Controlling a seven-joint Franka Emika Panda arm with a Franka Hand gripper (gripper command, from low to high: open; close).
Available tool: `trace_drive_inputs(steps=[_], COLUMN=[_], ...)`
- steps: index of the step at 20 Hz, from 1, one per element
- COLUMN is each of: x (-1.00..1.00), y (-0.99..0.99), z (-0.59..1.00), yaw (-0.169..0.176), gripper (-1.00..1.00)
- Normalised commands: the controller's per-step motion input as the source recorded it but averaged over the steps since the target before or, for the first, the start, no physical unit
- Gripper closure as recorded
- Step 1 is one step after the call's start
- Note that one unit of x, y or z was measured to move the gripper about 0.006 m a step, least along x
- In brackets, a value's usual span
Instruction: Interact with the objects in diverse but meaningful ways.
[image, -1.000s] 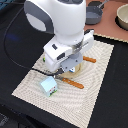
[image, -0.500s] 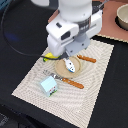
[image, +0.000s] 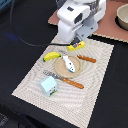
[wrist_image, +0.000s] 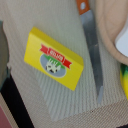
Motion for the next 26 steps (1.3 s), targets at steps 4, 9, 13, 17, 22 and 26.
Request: trace_drive_inputs(steps=[4, 9, 13, 17, 22, 26], x=[-0.13, -0.19, -0.29, -0.52, -0.51, -0.38], y=[0.32, 0.21, 0.00, 0.03, 0.16, 0.12], z=[-0.15, -0.23, -0.25, -0.34, -0.37, -0.40], yaw=[0.218, 0.161, 0.102, 0.101, 0.112, 0.114], gripper=[-1.00, -1.00, -1.00, -1.00, -1.00, -1.00])
